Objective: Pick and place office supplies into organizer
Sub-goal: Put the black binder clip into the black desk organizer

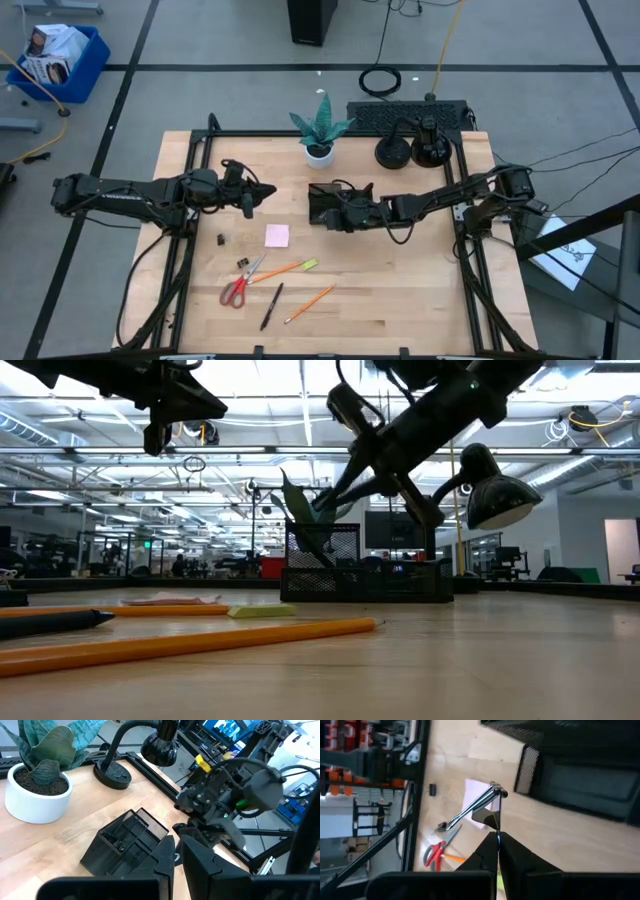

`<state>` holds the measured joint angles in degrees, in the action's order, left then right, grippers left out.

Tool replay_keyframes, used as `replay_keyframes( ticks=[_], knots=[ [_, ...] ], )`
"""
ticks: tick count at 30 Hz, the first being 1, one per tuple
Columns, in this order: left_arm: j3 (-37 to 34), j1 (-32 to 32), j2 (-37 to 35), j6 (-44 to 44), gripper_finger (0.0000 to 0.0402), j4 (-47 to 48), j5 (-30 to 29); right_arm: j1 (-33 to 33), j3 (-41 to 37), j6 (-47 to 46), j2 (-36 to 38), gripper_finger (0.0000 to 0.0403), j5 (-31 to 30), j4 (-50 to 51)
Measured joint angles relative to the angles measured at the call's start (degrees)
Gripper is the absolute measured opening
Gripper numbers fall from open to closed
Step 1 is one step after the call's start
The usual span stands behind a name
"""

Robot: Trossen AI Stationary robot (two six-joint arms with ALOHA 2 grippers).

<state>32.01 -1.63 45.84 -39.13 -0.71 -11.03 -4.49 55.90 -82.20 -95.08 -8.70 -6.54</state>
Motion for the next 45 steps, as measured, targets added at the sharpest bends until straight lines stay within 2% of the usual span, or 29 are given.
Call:
replay_keyframes(
  ticks=[3,13,23,40,45],
  knots=[
    [0.0,0.0,0.0,0.1,0.0037,0.0,0.1,-0.1,-0.1,-1.3,-1.5,0.0000,1.3,1.9],
    [0.0,0.0,0.0,0.4,0.0037,0.2,0.4,1.4,-0.1,-1.7,-5.0,0.0000,1.0,-3.5],
    [0.0,0.0,0.0,0.2,0.0037,0.2,0.5,3.0,-0.1,-0.4,-5.3,0.0002,1.4,-5.3],
    [0.0,0.0,0.0,-0.6,0.0037,0.1,0.6,4.6,-0.1,1.9,-5.3,0.0055,1.1,-6.9],
    [0.0,0.1,0.0,-0.5,0.0037,0.1,0.6,3.7,-0.1,4.9,-5.3,0.0065,1.3,-12.8]
  ],
)
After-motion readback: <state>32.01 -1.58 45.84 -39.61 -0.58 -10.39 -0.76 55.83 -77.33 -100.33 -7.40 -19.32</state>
